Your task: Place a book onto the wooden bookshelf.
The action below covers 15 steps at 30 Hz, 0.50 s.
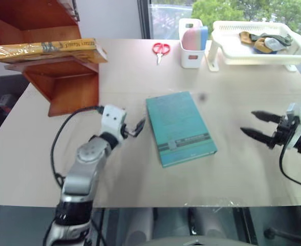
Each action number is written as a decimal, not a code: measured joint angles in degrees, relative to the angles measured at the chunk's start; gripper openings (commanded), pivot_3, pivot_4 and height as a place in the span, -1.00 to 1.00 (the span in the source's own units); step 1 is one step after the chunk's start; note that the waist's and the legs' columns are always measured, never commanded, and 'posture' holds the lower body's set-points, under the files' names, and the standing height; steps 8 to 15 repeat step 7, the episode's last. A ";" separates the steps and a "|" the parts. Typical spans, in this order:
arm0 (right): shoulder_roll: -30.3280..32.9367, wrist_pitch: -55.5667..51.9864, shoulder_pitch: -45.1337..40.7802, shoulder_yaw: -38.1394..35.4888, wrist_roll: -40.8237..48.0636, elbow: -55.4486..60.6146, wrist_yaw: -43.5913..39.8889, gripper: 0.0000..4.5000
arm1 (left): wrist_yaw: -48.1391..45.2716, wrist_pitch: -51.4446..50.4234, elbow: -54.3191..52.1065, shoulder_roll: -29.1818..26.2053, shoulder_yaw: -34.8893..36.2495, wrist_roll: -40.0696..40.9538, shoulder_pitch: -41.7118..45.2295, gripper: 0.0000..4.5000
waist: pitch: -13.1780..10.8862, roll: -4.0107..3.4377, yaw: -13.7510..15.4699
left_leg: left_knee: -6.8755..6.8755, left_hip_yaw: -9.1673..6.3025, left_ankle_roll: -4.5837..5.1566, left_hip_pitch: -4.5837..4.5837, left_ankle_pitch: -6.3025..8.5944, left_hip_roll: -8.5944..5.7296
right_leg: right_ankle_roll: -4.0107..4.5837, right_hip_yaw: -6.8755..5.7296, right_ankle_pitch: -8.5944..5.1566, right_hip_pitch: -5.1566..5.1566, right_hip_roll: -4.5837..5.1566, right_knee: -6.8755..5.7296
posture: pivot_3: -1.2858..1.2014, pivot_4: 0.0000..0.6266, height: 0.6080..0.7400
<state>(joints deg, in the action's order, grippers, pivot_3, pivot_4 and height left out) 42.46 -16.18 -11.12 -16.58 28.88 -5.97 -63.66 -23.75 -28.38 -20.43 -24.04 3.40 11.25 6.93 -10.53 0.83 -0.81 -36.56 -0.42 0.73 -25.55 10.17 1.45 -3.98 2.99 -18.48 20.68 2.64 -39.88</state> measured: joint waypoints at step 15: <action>-0.37 9.29 3.43 0.32 -5.55 -6.25 0.32 1.00 | -2.37 -0.89 -6.44 0.22 2.44 4.83 -10.82 0.98 | 0.05 -0.02 0.06 | -0.02 -0.02 0.00 0.07 -0.01 0.02 | 0.00 -0.01 0.00 -0.10 0.03 0.02 | 0.03 -0.52 1.00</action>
